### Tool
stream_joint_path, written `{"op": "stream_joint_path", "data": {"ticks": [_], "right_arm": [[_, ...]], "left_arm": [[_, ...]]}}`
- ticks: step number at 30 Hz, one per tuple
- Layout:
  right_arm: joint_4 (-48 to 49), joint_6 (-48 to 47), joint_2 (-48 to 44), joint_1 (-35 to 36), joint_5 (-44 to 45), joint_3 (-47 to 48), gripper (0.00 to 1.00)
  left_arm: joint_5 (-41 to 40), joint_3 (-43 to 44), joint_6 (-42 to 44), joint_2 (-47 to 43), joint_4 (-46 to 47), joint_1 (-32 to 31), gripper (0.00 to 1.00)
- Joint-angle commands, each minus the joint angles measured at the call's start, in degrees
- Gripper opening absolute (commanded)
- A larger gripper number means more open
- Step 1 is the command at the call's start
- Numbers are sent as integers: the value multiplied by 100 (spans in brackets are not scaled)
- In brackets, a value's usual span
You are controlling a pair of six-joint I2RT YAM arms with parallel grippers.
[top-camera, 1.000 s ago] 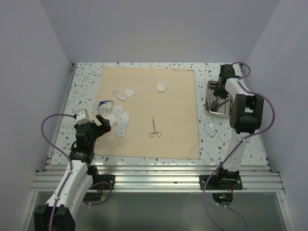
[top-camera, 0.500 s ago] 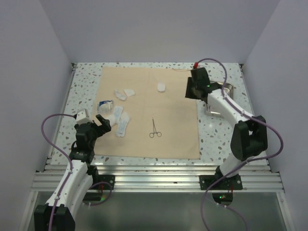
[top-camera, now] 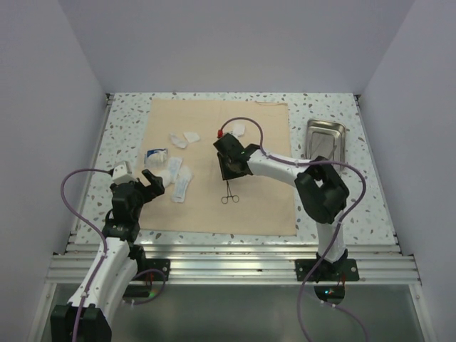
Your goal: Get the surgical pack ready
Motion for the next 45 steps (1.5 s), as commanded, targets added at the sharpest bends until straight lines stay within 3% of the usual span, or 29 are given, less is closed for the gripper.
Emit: {"op": "stream_joint_path", "data": {"ticks": [1,8,23,31,33,39,41,43,45], "right_arm": [[36,198,216,105,304,570,34],[-114,216,787,167,567,1046,33],[-263,215,1069,176,857,1073,30],[-149,233,999,167,717,853,11],[-149,286,920,159,726,827,0],[-61,295,472,150,743,668,0],[-70,260,252,132,717,651,0],[-35,251,42,88,691,598,0],[-17,224,-90,19,621,563,0]], "left_arm": [[46,192,38,-33,226,13,100],[55,201,38,-15,235,13,100],[55,201,38,11,235,13,100],[55,201,38,-7,235,13,100],[55,201,38,-15,235,13,100],[116,183,82,-16,279,13,100],[781,131,222,-24,654,-22,100],[1371,-18,416,-68,1068,-223,100],[1295,-54,503,-77,1359,-722,100]]}}
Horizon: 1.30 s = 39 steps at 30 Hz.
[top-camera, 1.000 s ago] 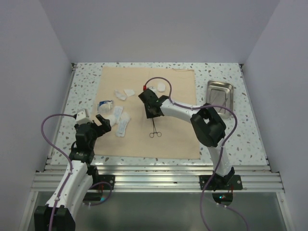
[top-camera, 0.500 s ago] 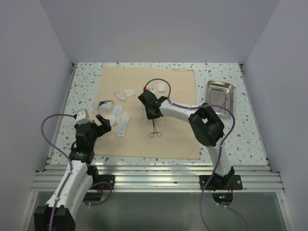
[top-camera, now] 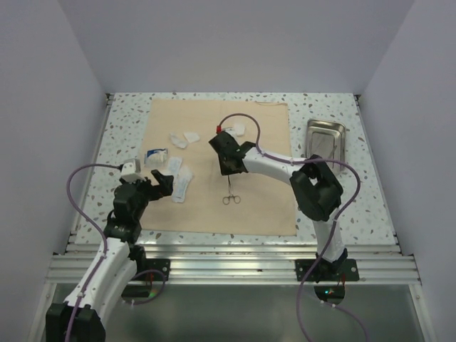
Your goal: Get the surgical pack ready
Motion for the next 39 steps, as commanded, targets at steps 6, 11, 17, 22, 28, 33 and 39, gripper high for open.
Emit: {"op": "stream_joint_path", "data": {"ticks": [6,11,17,22,28,33,39], "right_arm": [[169,1,-885,-166,-235,-78,0],[327,63,-895,-166,-446,-174,0],[424,89,-824,-166,-587,-183,0],[468,124,-842,-175,-640,-192,0],[477,133,-868,-175,-640,-175,0],[529,168,-912,-157,-622,-262,0],[503,204,-956,-166,-631,-263,0]], "left_arm": [[1286,-220,31,893,2434,-1095,100],[953,-353,197,1955,4236,-1894,100],[1823,-310,443,3494,5777,-2010,97],[1728,182,294,4602,5926,-2386,89],[989,788,241,5288,5786,-2888,88],[655,1492,215,5876,5250,-3108,83],[67,1748,31,6255,4889,-3302,68]]}}
